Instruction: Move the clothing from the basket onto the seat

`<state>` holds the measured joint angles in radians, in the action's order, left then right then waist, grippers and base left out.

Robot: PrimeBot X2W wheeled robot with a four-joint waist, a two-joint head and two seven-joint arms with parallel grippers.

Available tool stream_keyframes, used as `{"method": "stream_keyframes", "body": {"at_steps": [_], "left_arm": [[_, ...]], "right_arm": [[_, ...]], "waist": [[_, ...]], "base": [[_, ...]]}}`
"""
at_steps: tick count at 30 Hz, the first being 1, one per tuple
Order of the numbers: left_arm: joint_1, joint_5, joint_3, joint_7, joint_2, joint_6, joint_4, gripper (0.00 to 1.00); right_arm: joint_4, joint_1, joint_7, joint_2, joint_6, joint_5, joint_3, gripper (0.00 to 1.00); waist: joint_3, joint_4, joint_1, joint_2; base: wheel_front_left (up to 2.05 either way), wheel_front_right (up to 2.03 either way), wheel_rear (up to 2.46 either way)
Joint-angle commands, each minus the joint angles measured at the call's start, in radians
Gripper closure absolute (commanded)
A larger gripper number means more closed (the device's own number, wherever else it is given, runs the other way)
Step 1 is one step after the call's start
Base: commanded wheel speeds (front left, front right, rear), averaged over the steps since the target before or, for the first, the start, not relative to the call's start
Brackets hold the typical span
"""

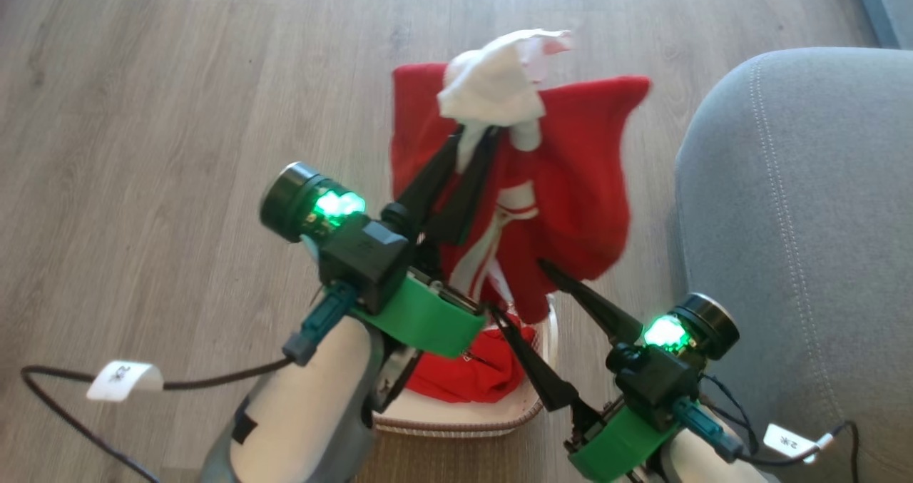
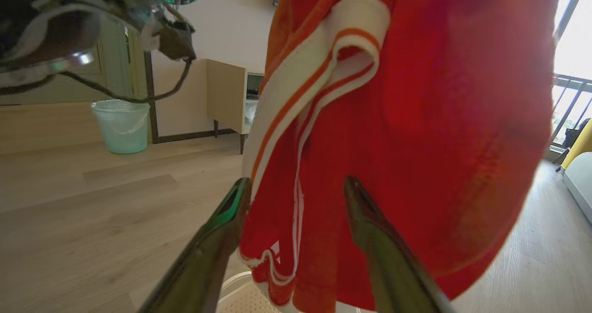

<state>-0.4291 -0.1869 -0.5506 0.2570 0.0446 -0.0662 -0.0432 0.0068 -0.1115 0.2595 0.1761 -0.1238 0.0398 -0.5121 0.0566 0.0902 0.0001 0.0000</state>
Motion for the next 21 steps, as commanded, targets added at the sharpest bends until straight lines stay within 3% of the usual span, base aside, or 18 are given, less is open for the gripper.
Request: {"method": "stream_keyframes", "body": {"at_steps": [1, 21], "left_arm": [[-0.058, -0.009, 0.015, 0.005, 0.006, -0.011, -0.044, 1.00], [-0.076, -0.049, -0.156, 0.005, 0.006, -0.022, -0.043, 1.00]], "right_arm": [[-0.018, -0.040, 0.002, -0.014, -0.007, -0.009, -0.004, 0.00], [0.116, -0.114, 0.002, -0.089, -0.007, -0.145, 0.071, 0.00]], "waist": [[0.000, 0.006, -0.0001, 0.0000], [-0.012, 0.025, -0.0001, 0.0000]], "base": [[0.00, 0.00, 0.00], [0.00, 0.00, 0.00]]}}
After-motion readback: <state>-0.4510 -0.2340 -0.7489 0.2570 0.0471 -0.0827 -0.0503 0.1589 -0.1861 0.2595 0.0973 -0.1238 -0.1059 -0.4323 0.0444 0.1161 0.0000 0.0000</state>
